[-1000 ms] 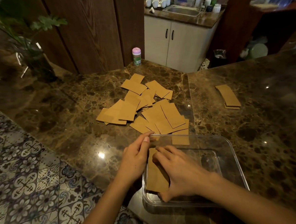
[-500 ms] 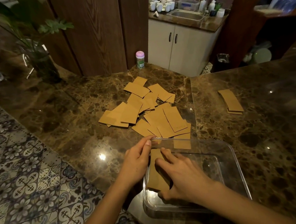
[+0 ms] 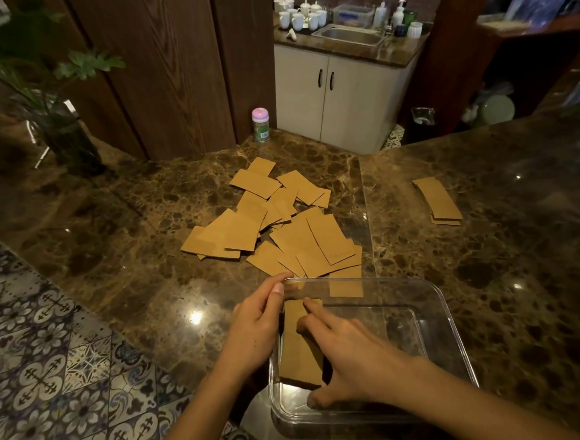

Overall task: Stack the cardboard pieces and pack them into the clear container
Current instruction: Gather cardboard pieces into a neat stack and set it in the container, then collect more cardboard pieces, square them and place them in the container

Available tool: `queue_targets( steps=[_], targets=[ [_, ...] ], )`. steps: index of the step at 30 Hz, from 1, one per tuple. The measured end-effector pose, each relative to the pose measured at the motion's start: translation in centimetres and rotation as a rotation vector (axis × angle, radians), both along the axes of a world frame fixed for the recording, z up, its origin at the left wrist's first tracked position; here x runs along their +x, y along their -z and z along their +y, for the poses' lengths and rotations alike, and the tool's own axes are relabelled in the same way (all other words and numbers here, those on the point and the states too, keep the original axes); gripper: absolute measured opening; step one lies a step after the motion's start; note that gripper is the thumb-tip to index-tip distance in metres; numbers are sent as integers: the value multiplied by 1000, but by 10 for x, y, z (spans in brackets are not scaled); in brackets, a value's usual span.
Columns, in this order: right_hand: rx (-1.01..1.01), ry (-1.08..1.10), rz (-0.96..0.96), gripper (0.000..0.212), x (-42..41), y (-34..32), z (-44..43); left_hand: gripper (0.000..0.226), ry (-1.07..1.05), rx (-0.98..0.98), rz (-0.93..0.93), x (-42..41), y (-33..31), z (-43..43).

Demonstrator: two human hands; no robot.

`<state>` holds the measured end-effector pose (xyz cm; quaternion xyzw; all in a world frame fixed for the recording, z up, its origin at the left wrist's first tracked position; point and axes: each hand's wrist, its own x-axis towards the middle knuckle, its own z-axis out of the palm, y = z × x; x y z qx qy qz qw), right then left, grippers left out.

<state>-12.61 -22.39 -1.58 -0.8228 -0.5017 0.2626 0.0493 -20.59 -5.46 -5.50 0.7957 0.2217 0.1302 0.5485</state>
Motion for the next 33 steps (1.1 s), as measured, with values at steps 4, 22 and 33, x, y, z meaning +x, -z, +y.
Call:
queue_targets(
  steps=[4, 22, 33],
  targets=[
    [-3, -39, -62, 86, -1, 0, 5, 36, -1, 22, 19, -1, -2, 1],
    [169, 46, -27, 70, 21, -32, 7, 26, -5, -50, -52, 12, -20, 29],
    [207, 641, 5, 104, 160, -20, 59, 114, 42, 572, 597, 104, -30, 151]
  ],
)
